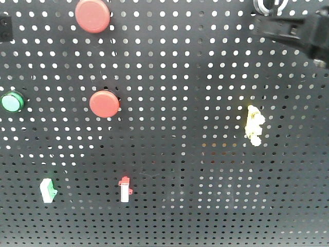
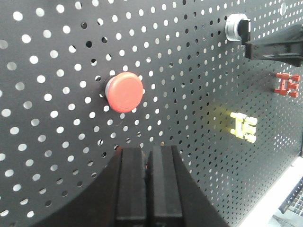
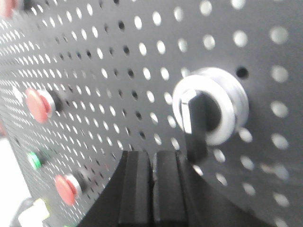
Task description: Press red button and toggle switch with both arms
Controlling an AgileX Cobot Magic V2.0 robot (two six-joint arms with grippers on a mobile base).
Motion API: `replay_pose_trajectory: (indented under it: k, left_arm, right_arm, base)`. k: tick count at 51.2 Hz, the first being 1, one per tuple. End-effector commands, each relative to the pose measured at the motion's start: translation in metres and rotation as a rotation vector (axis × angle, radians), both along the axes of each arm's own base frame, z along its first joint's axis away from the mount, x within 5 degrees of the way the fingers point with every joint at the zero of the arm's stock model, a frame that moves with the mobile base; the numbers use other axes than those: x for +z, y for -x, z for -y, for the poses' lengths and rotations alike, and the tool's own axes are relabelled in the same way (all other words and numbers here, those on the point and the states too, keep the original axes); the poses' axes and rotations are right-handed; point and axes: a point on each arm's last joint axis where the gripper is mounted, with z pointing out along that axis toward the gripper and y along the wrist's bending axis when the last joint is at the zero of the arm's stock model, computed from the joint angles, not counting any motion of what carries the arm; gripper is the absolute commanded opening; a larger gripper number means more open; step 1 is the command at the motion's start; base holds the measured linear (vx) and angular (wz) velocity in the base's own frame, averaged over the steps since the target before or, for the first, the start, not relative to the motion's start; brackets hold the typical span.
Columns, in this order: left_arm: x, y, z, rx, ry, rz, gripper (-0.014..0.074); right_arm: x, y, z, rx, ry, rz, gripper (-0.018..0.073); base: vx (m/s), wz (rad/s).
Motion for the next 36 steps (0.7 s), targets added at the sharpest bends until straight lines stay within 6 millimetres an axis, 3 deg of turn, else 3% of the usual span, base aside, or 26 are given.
replay_pose_trajectory:
  k: [1,36]
  left_arm:
    - [0.015,0.006,-0.004,0.014,0.09,0.077,0.0001]
    - [0.015,0.005,-0.004,0.017,0.086,0.079,0.0001]
  right_arm:
    - [0.018,0.007,0.004,-0.028,-0.074,0.067,-0.0003]
    - [0.016,-0.009,0.006,-0.072,-0.129,0.066,-0.0003]
  base:
    - [0.0,0.0]
    - [0.0,0.0]
